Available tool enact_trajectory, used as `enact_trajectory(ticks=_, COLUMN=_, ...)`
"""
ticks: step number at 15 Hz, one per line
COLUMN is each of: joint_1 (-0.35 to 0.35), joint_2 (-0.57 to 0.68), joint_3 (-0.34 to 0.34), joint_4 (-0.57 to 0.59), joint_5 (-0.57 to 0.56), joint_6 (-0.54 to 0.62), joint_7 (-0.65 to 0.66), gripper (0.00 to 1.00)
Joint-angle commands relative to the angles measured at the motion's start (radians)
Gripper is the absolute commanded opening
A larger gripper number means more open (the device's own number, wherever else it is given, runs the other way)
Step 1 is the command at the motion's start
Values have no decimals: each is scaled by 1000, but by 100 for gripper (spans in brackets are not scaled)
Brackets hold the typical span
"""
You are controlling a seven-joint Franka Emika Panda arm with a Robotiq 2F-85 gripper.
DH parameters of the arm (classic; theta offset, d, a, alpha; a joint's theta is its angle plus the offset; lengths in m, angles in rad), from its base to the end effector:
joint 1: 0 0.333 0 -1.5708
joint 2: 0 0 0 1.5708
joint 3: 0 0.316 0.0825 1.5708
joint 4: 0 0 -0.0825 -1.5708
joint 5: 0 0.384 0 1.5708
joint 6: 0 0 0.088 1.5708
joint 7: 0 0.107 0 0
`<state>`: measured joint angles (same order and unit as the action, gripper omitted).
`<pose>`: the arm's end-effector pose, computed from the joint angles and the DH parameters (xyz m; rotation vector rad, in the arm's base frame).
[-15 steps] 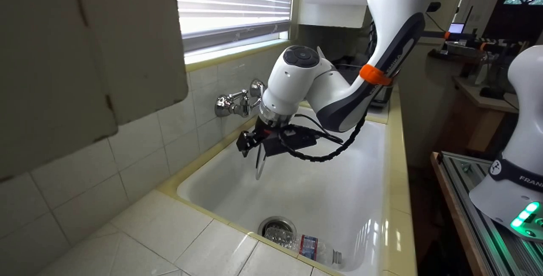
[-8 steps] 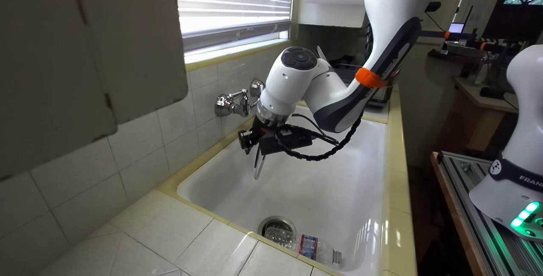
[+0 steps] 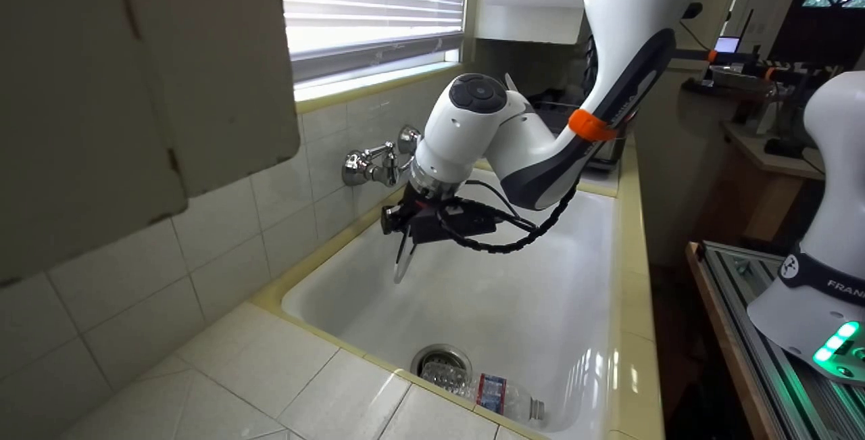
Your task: Take the hanger off the faucet and hang it on the side of the cabinet to the left above the sink
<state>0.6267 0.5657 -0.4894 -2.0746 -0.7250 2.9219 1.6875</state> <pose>0.5901 0.1304 0.1992 2.7186 -1.0674 0.8181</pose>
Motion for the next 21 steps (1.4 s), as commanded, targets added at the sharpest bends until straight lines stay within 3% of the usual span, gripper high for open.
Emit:
enact_trajectory(ticks=1, joint_1=64, joint_2=3, joint_3=-78, joint_4=-20, joint_5=-43, joint_6=27, joint_7=84, gripper=1)
enact_trajectory(ticks=11, joint_1=288, joint_2=-8, joint_3=-322, joint_4=-88, joint_5=-130, joint_6=21, joint_7=266, gripper=0)
enact_trajectory(ticks=17, joint_1=422, joint_2=-43, joint_3=-414, joint_4=-180, joint_5=-160, joint_6=-3, joint_7=285, gripper=0)
enact_trajectory(ticks=21, joint_1=546, joint_2=-58, joint_3=-495, joint_4=-253, joint_5=-178, joint_6=-15, joint_7=317, gripper=0)
